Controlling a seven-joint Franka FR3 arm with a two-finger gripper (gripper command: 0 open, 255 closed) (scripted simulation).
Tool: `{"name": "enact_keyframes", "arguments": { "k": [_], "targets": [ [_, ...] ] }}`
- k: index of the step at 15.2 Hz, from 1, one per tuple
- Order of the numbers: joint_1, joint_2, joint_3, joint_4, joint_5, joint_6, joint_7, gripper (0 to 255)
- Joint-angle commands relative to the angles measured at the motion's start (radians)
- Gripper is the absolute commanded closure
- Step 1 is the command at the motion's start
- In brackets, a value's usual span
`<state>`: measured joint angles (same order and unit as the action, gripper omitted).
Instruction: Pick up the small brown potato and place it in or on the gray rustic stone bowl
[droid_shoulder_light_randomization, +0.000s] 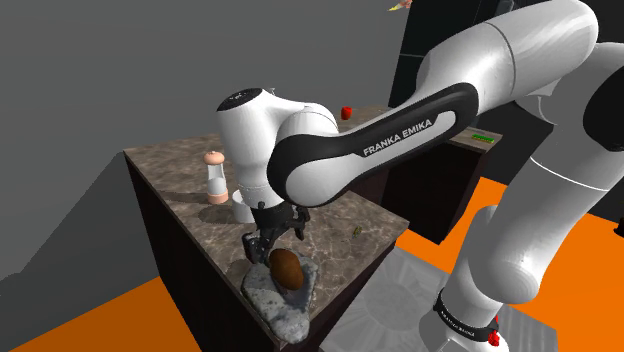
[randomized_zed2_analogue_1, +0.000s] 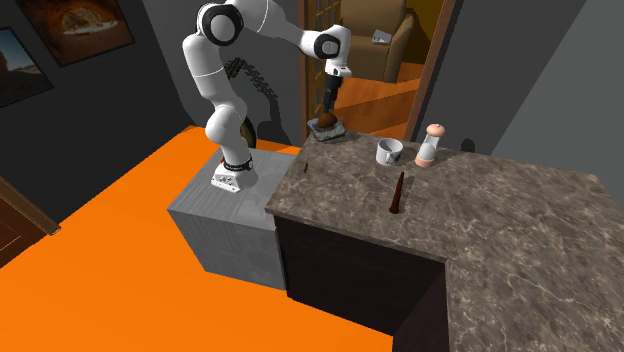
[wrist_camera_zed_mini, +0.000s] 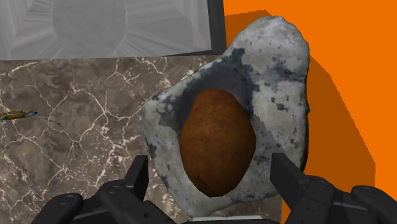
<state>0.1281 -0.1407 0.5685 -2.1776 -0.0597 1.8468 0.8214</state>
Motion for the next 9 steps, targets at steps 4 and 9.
{"name": "enact_keyframes", "arguments": {
  "k": [4,9],
  "targets": [
    [0.002,-0.002,0.003,0.099,0.004,-0.101,-0.002,0],
    [0.003,0.000,0.004,0.127,0.003,-0.127,-0.002,0]
  ]
}}
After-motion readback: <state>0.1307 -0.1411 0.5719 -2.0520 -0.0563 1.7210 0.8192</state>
